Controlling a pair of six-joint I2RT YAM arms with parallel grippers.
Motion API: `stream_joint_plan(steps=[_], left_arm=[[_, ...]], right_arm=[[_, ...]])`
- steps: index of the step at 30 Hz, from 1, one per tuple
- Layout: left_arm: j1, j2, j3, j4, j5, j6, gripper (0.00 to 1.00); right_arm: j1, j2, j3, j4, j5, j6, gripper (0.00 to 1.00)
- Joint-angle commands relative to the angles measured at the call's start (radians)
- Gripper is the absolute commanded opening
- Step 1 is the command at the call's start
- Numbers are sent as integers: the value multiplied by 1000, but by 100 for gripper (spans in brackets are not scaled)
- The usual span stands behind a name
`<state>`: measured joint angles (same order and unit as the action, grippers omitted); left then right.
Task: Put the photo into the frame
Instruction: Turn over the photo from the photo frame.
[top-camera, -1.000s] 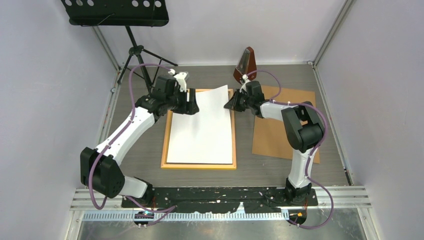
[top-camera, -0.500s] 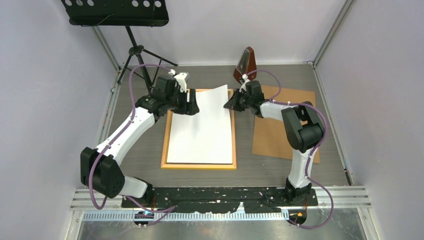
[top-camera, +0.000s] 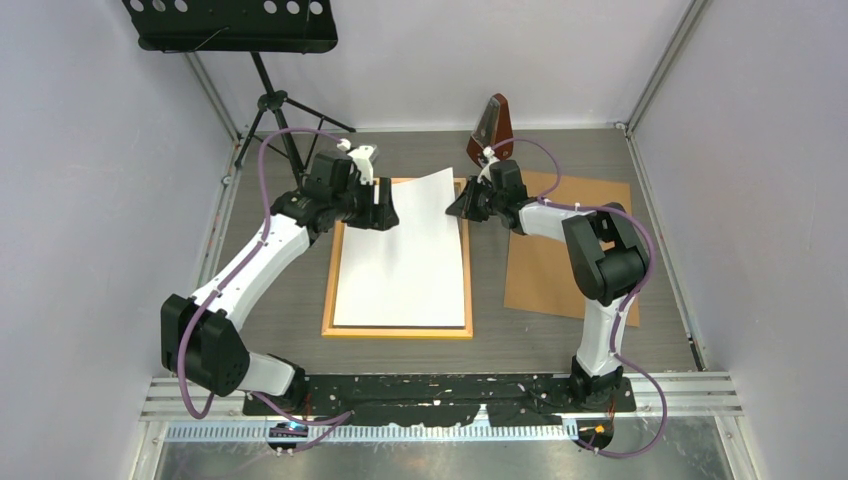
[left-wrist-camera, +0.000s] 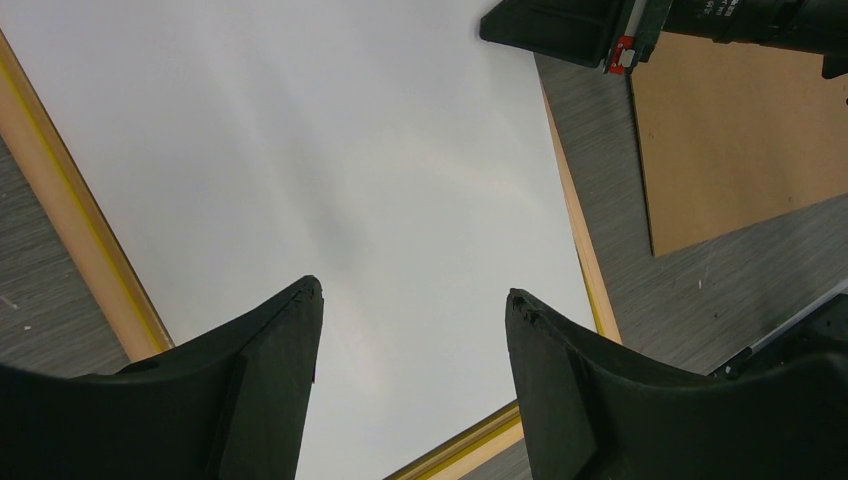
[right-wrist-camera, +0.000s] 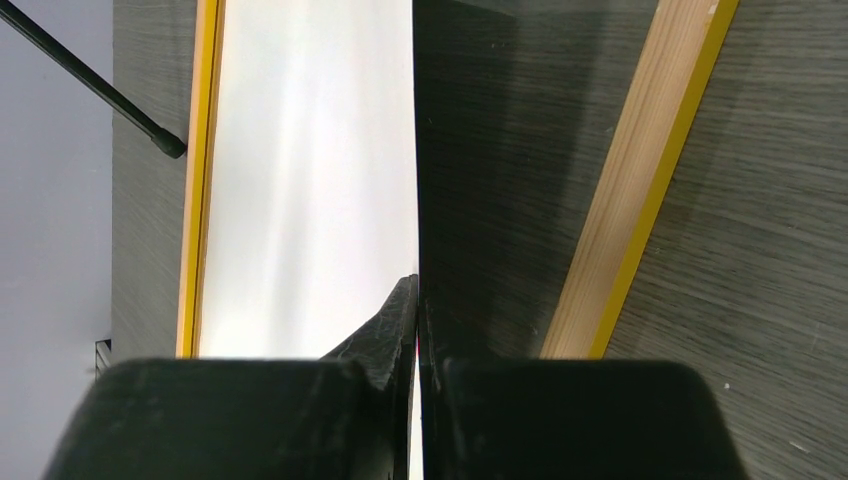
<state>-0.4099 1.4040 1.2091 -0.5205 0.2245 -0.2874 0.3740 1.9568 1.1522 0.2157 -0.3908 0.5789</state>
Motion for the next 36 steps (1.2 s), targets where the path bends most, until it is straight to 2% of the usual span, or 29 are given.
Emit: stream_joint_plan(steps=[1, 12, 17, 23, 27, 31, 36], left_arm=[[6, -20, 3, 31, 12, -9, 67], [8, -17, 5, 31, 14, -8, 67], [8, -17, 5, 33, 14, -10, 67], [8, -20, 1, 34, 14, -10, 67], [8, -20, 1, 34, 15, -10, 67], [8, -23, -1, 35, 15, -9, 67], [8, -25, -4, 35, 15, -9, 67]], right_arm=[[6, -3, 28, 39, 15, 10, 6], [9, 10, 30, 38, 20, 18, 6], [10, 12, 29, 38, 23, 18, 12], [9, 10, 36, 30, 30, 5, 23], [10, 7, 49, 14, 34, -11, 35], [10, 5, 65, -12, 45, -26, 52], [9, -11, 82, -46, 66, -54, 61]])
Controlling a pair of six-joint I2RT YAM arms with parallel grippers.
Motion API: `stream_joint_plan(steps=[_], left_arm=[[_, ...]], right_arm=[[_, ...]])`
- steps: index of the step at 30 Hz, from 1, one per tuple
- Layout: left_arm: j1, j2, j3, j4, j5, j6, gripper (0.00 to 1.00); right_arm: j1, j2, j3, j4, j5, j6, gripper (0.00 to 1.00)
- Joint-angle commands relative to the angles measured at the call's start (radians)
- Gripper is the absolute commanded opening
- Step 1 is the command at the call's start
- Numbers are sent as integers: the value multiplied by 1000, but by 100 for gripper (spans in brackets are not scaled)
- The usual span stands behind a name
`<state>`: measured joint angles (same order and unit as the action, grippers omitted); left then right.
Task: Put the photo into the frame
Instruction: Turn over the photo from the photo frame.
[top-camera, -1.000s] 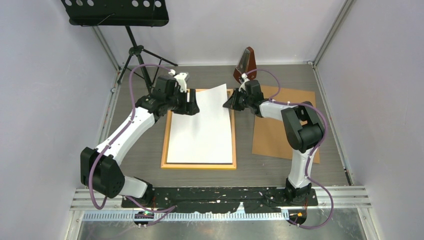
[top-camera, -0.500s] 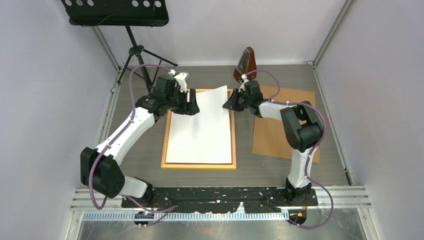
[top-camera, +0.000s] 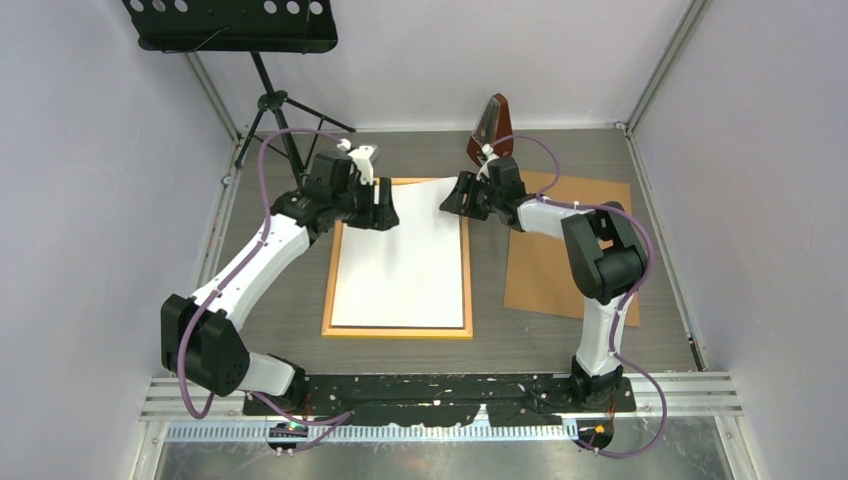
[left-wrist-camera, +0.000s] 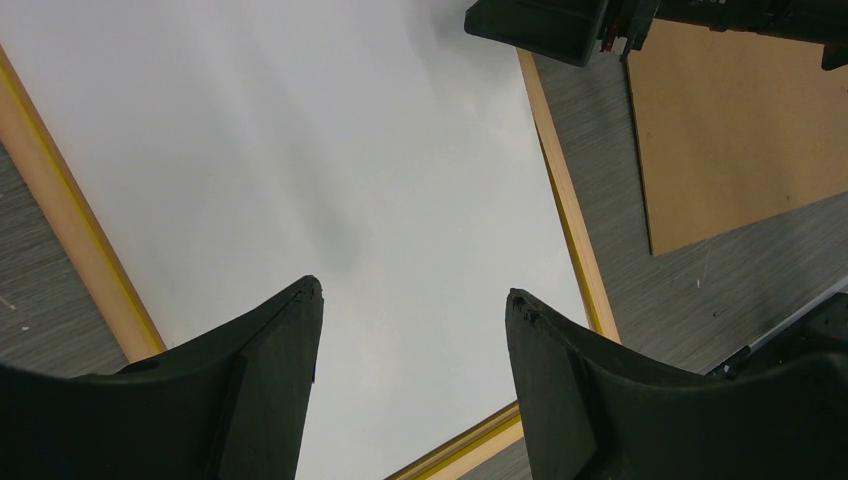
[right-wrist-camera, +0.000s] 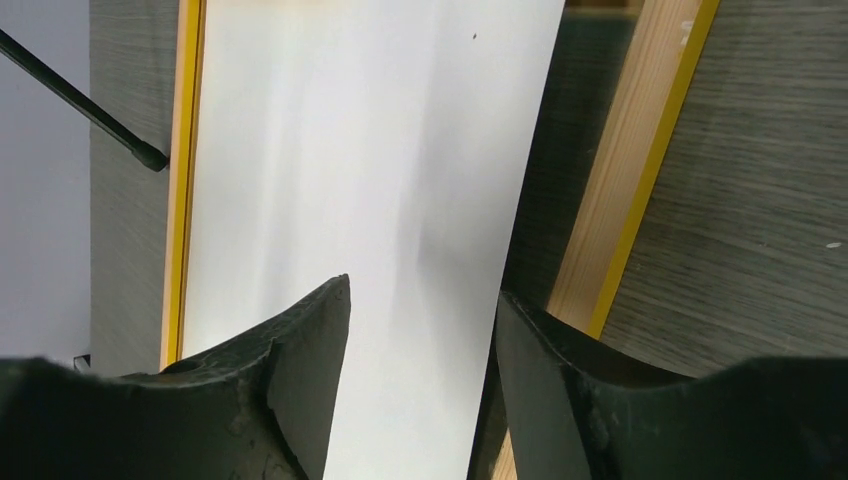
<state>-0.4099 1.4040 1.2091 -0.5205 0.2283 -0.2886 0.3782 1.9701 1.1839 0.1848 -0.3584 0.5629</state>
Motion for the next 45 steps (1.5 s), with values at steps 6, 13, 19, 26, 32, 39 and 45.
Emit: stream_joint_plan(steps=[6, 13, 19, 26, 32, 39, 45], left_arm=[[8, -31, -4, 33, 10, -4, 67], [8, -44, -2, 30, -34, 17, 83], [8, -77, -4, 30, -59, 54, 98], [2, -72, -6, 56, -29, 36, 100], [-79, 9, 51, 37, -19, 45, 100], [-215, 176, 224, -13, -49, 62, 100], [-301, 366, 451, -60, -69, 54, 100]], right_arm=[[6, -100, 56, -86, 99, -97, 69], [4, -223, 46, -173, 208, -214, 88], [-15, -427, -45, -178, 300, -373, 93], [-117, -692, -216, -293, 327, -544, 95], [-257, -933, -389, -356, 325, -622, 95], [-442, -1102, -462, -461, 261, -682, 95], [-647, -1077, -441, -516, 168, -674, 95]])
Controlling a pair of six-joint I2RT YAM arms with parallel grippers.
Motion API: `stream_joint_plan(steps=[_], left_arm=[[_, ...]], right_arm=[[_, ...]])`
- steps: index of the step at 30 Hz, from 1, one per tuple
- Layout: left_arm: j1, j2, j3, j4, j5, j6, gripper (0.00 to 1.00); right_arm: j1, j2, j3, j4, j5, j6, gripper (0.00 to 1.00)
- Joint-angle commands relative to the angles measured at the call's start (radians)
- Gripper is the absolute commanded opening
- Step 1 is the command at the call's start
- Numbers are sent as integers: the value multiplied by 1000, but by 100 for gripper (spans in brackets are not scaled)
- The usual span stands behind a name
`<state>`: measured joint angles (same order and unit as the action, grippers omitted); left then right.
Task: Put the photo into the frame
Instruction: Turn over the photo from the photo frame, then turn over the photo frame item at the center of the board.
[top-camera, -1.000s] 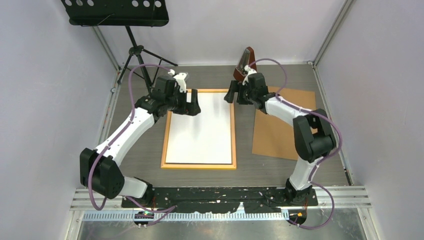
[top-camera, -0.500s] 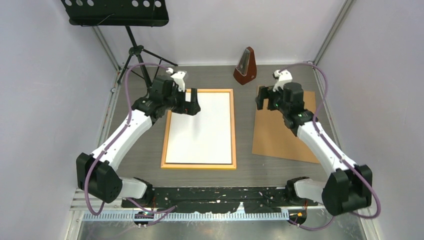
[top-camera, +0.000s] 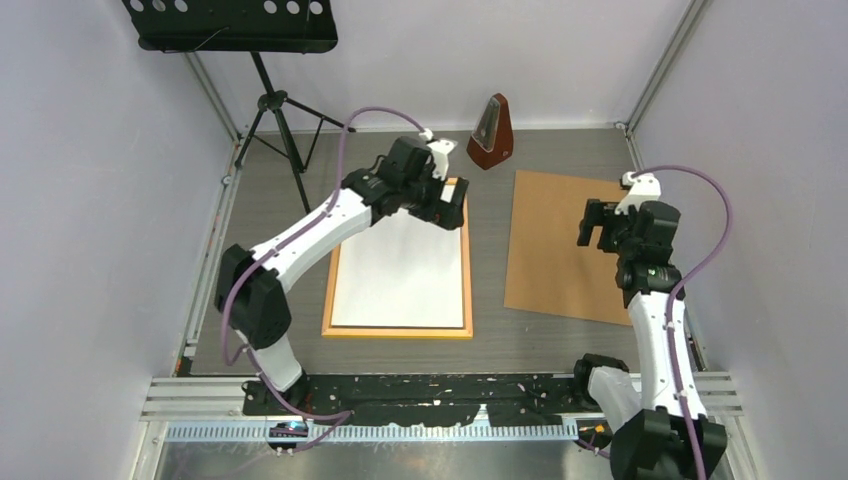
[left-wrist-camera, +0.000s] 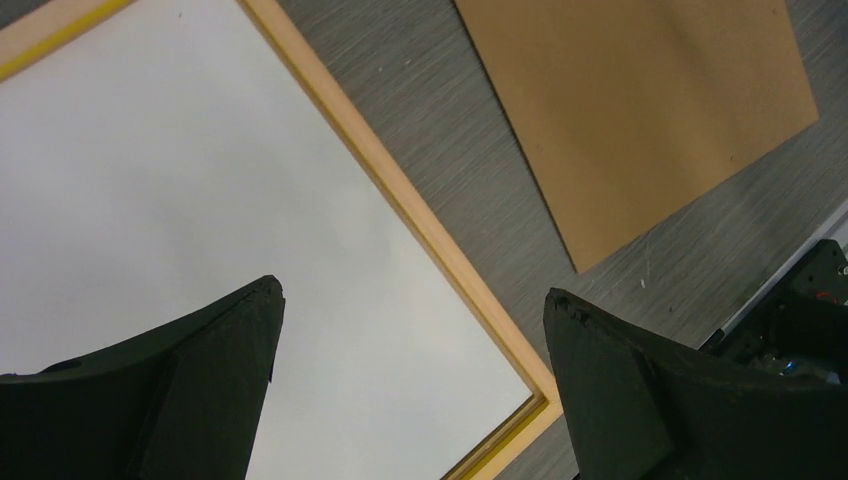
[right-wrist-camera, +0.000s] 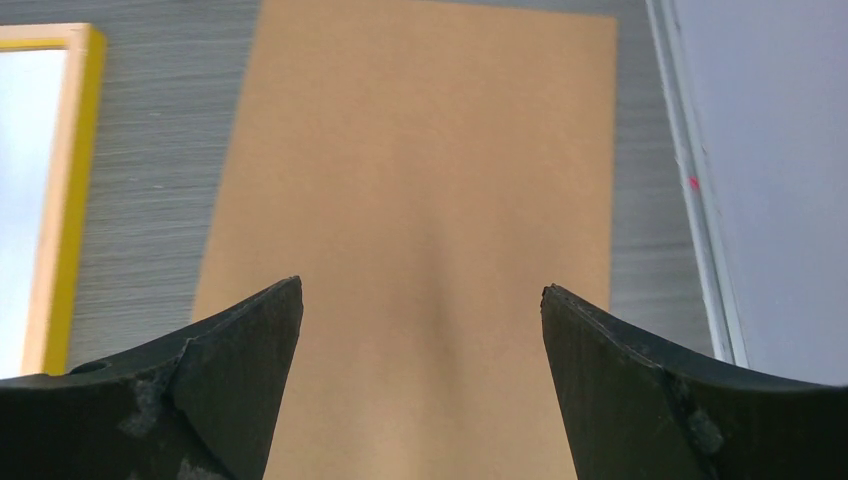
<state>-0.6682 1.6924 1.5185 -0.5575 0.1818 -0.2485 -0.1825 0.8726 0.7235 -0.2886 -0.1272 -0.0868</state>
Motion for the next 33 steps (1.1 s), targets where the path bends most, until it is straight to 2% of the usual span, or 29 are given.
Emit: stream_joint_plan(steps=[1, 7, 15, 22, 33], left_arm=[[-62, 109, 177, -31, -25, 14, 100], [-128, 277, 351, -51, -30, -7, 100], [-155, 460, 525, -86, -7, -28, 100], [-160, 626, 676, -101, 66, -59, 99], [-179, 832, 774, -56, 192, -228, 97]], right_arm=[[-115, 43, 24, -49, -64, -29, 95], [-247, 153, 60, -109, -104, -56, 95], [-365, 255, 77, -146, -160, -141, 95], [-396, 373, 86, -102, -203, -178, 97], [-402, 548, 134, -43, -172, -173, 100]])
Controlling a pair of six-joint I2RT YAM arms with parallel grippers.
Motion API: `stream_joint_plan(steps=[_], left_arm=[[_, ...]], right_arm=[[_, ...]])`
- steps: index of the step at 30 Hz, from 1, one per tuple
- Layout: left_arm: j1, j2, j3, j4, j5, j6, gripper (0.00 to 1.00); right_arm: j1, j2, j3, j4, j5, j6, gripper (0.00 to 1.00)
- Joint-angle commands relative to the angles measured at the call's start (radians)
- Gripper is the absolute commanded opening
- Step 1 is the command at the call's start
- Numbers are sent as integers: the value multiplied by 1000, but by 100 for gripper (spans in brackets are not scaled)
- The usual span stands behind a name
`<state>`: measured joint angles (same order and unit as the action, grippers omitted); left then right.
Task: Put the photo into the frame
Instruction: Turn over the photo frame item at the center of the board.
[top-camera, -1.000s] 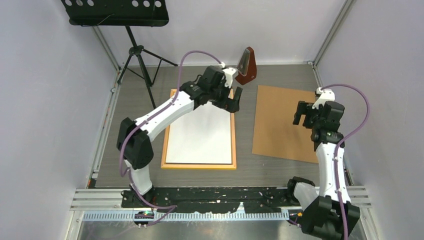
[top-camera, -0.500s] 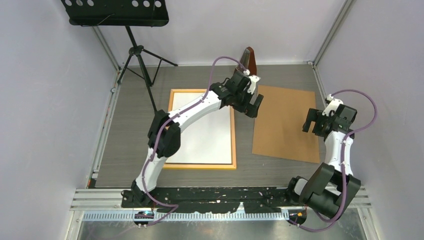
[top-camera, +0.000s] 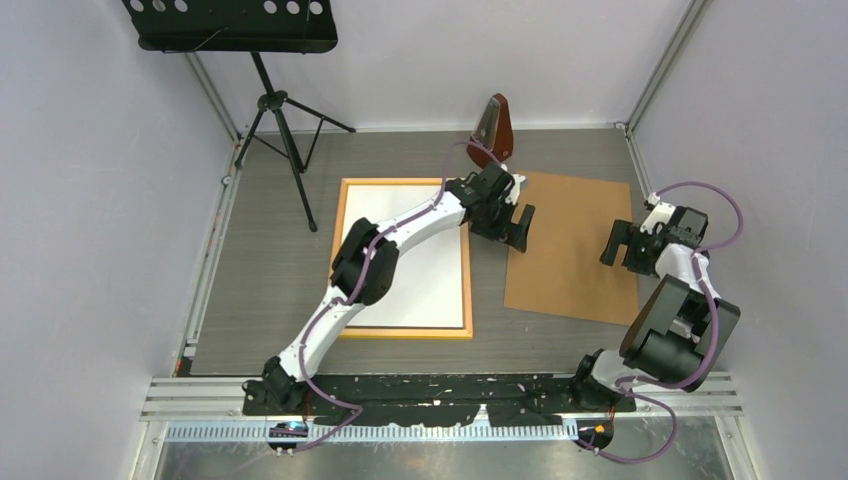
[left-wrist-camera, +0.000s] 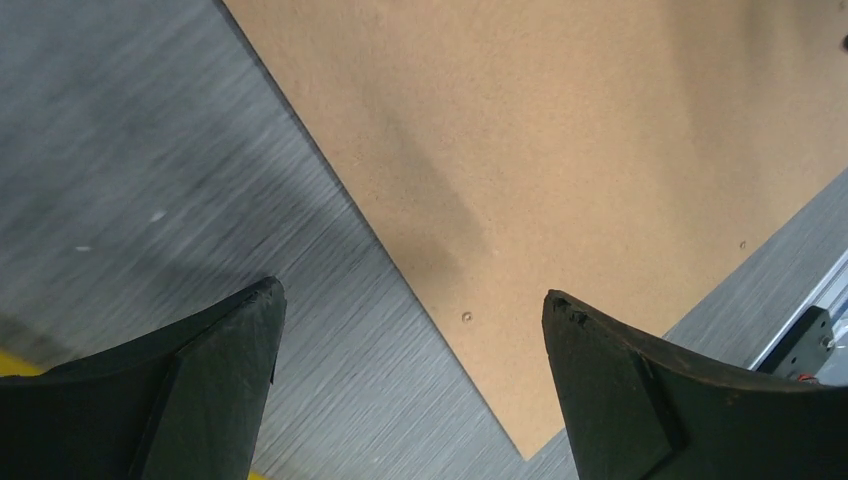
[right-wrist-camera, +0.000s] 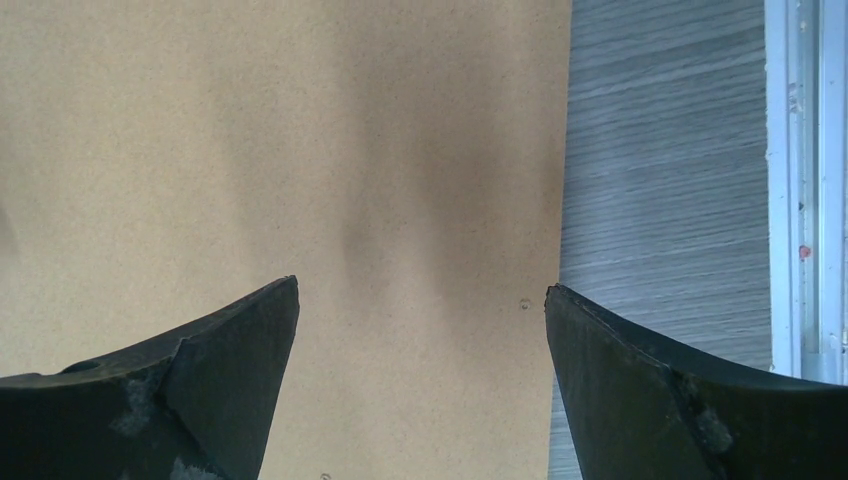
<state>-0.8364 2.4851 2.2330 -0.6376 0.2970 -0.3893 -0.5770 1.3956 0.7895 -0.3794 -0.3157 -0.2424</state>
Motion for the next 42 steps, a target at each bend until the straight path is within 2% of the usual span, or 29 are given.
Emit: stream_joint_plan(steps=[1, 15, 19, 32, 42], left_arm=[[-12, 49, 60, 25, 83, -99, 97], [-25, 63, 46, 18, 112, -118, 96], [-28, 58, 33, 16, 138, -142, 96], [-45, 43, -35, 36, 247, -226, 96], [-63, 21, -141, 67, 287, -278, 96]], right_arm=[[-7, 34, 84, 44, 23, -22, 100], [-7, 296, 284, -25, 27, -104, 100], [-7, 361, 323, -75, -11, -118, 96], [19, 461, 368, -233, -103, -235, 93], [36, 417, 387, -348, -233, -297, 89]])
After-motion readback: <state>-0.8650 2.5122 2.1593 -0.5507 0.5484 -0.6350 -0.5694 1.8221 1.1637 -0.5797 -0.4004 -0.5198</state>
